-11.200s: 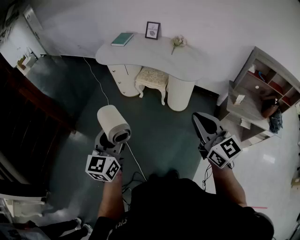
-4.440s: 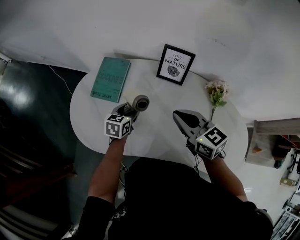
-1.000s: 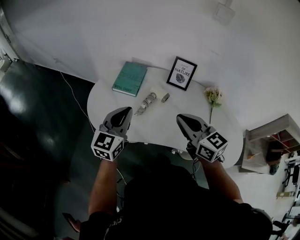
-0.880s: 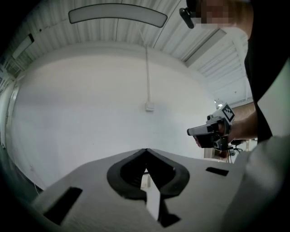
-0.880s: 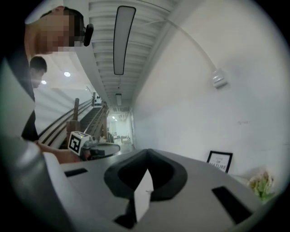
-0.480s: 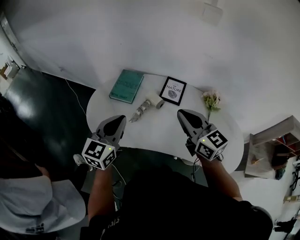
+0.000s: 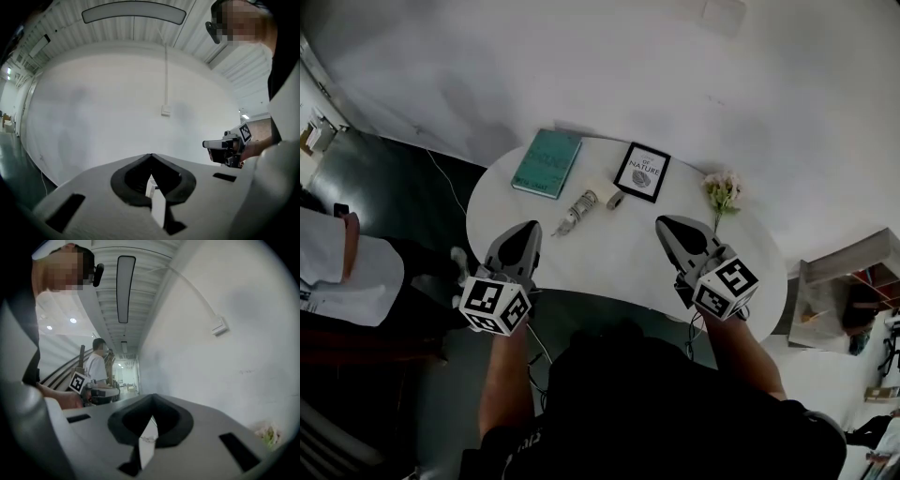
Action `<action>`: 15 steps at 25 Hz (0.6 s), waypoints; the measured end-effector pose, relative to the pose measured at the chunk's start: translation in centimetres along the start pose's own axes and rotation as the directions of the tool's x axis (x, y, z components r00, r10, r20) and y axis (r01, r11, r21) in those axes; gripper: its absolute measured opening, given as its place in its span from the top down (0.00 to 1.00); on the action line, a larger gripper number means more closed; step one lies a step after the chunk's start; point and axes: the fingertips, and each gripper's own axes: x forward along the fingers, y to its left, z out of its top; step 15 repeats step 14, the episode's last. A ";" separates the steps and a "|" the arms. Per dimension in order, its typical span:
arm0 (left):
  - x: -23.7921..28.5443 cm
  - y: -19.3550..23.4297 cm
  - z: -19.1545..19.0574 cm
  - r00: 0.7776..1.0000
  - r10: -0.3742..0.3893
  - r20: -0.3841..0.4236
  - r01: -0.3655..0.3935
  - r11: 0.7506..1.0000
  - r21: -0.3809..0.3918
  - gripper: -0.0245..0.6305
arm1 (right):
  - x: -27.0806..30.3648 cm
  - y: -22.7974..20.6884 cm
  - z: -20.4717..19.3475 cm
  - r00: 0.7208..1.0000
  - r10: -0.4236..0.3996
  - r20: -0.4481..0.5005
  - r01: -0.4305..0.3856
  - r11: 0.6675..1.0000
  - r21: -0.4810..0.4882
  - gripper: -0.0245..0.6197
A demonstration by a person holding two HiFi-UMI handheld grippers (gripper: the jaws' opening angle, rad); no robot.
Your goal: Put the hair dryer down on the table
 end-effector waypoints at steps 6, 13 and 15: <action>-0.1 0.2 0.0 1.000 0.020 0.011 -0.019 1.000 -0.015 0.95 | -0.2 0.5 0.2 1.000 0.003 -0.005 -0.003 1.000 -0.016 0.96; -0.1 0.8 0.1 0.999 0.039 0.009 -0.039 0.999 -0.024 0.95 | 0.1 1.3 0.8 1.000 0.009 0.014 -0.009 1.000 -0.012 0.96; -0.2 1.0 0.1 0.998 0.055 0.002 -0.055 0.998 -0.016 0.95 | 0.2 1.4 0.9 1.000 0.010 0.017 -0.009 1.000 -0.014 0.96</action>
